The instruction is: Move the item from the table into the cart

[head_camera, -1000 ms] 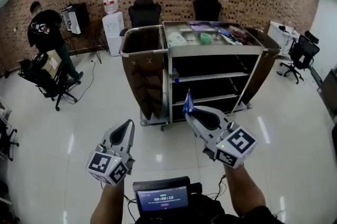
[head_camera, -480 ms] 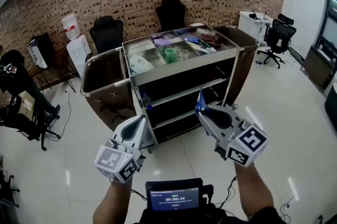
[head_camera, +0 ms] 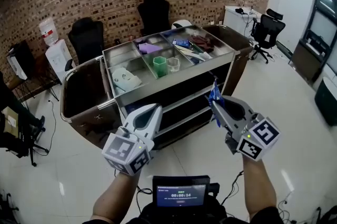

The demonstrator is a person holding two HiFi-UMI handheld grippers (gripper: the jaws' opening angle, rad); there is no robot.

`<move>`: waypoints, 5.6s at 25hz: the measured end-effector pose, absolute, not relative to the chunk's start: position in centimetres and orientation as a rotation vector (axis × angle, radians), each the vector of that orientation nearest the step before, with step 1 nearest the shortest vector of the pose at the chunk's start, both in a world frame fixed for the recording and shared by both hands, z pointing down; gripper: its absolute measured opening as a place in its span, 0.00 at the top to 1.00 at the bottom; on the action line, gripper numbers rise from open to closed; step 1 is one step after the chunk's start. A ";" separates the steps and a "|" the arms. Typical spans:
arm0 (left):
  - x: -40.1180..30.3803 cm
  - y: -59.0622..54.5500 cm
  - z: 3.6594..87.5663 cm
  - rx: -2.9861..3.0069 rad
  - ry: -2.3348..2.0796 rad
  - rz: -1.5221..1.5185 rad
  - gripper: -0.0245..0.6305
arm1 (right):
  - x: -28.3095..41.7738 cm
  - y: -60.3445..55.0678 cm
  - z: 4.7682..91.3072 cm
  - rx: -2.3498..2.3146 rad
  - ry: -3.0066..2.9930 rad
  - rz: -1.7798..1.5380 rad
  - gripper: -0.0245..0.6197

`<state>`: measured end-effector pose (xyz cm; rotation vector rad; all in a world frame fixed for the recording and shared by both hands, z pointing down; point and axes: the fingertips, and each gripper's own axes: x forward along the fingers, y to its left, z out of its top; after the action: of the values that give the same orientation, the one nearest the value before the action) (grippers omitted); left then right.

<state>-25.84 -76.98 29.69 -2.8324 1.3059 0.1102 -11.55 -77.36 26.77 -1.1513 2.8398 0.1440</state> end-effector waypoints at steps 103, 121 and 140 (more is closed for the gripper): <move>-31.0 -135.3 32.1 -2.657 1.787 -0.076 0.96 | -25.5 -142.8 49.5 0.557 4.240 0.210 0.81; -28.9 -135.2 32.3 -2.691 1.758 -0.068 0.96 | -24.0 -142.5 45.7 0.281 4.095 0.139 0.81; -27.6 -129.4 33.1 -2.695 1.747 0.121 0.96 | -14.5 -136.1 34.8 -0.422 3.405 0.091 0.81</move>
<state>-27.59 -129.37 33.08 -2.6947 1.7466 0.1208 -14.50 -136.07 34.84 -0.4221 3.4046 0.0912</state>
